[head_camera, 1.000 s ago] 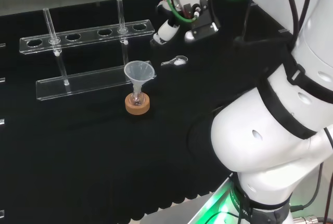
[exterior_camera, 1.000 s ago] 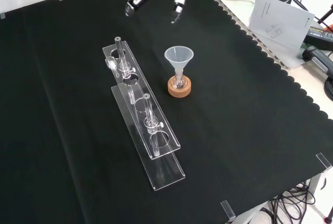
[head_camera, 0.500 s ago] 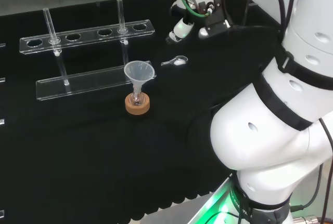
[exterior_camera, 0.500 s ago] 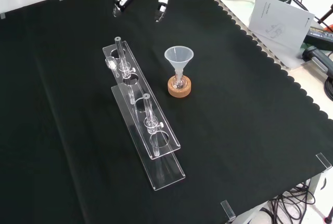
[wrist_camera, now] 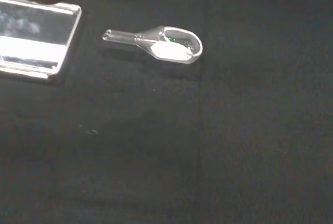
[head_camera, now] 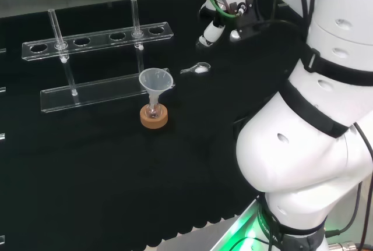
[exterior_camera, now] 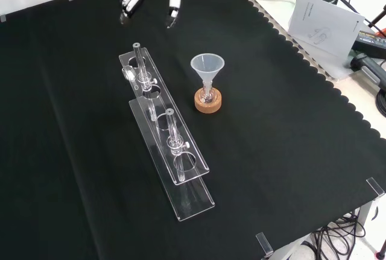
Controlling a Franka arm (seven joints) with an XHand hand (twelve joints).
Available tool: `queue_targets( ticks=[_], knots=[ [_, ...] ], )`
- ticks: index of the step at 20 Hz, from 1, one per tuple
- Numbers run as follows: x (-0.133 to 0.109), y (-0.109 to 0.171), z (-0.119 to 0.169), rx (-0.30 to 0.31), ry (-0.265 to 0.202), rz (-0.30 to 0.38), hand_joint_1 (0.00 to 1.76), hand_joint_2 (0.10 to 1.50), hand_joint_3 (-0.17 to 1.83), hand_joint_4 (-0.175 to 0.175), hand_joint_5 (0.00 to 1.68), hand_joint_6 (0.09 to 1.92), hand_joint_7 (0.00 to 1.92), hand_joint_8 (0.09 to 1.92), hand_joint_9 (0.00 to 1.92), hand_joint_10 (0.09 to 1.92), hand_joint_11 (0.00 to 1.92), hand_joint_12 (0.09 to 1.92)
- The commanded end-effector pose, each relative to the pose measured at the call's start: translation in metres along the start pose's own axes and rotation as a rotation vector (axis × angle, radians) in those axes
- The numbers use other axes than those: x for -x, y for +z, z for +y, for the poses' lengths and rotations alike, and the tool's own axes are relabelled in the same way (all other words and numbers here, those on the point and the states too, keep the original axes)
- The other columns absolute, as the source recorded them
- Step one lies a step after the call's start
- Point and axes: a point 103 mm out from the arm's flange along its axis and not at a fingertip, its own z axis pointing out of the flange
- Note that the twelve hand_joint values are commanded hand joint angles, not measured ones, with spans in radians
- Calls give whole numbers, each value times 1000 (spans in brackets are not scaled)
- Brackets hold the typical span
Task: Pick up the weighing funnel.
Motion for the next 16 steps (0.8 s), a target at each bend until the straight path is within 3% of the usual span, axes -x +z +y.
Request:
queue_targets(
  ticks=[1,16],
  knots=[
    [16,28,46,-17,-52,-16,731,676,374,-26,531,87,322,666,530,605,332,1341],
    [13,64,87,-61,-86,-30,753,659,408,-25,571,87,354,658,559,580,345,1335]
  ],
)
